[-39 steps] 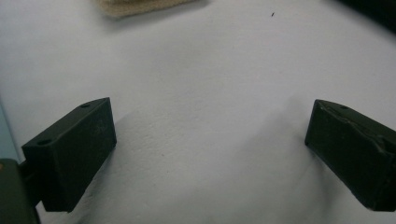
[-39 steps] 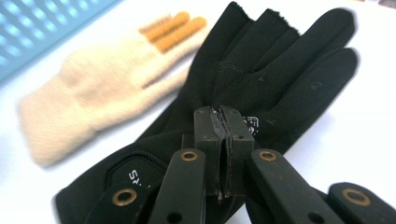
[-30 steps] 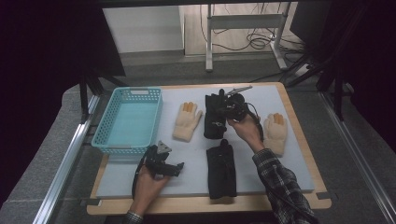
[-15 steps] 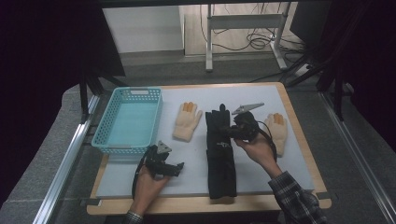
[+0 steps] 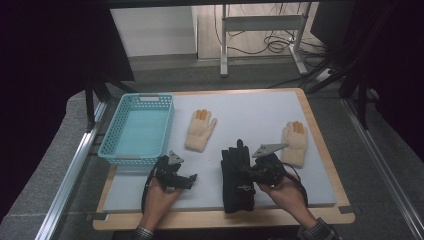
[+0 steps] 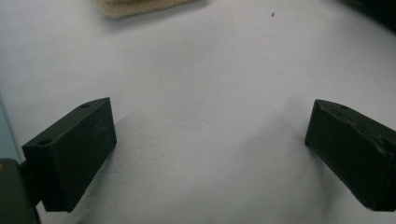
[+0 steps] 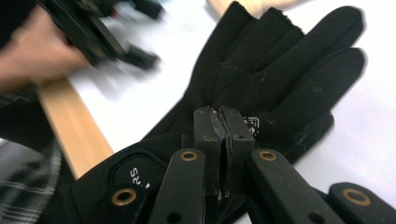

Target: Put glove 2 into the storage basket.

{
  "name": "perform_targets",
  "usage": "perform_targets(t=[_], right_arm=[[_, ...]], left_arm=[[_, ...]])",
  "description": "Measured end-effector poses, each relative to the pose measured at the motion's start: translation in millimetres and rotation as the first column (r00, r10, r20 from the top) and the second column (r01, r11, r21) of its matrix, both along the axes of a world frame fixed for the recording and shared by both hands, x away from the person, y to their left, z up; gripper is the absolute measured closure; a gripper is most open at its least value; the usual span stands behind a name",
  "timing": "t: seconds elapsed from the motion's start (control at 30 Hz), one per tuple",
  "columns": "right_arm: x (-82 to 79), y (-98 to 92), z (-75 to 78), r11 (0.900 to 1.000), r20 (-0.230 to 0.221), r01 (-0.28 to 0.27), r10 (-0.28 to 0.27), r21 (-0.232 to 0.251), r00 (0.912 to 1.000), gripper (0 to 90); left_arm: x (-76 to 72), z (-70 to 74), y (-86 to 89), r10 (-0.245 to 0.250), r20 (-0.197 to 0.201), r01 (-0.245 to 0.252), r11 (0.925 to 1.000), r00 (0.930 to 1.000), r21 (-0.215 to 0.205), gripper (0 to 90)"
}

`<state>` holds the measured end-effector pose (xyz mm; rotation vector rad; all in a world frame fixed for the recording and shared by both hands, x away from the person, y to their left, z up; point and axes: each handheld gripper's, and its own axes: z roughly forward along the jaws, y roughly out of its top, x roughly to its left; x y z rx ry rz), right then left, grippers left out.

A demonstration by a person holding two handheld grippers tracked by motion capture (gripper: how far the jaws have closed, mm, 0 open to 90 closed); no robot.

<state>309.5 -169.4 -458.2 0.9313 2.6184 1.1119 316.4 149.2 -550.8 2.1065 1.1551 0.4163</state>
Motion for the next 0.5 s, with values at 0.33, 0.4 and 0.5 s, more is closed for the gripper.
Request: perform_targets(t=[0.33,0.4,0.5], right_arm=[[2.3,-1.4,-34.6,0.999,0.009,0.031,-0.031,-0.011,0.9995,59.1],[2.6,-8.1,-27.1,0.999,0.027,0.040,-0.040,0.008,0.9988,55.9],[3.4,-22.1,-18.3,0.998,0.055,0.056,-0.057,0.020,0.9969,56.5]], left_arm=[[0.0,0.1,0.3,-0.002,-0.001,0.002,1.0000,1.0000,0.003,2.4],[0.0,0.2,0.3,-0.002,-0.001,0.002,1.0000,1.0000,0.003,2.5],[0.0,0.2,0.3,-0.003,-0.002,0.003,1.0000,1.0000,0.003,2.4]])
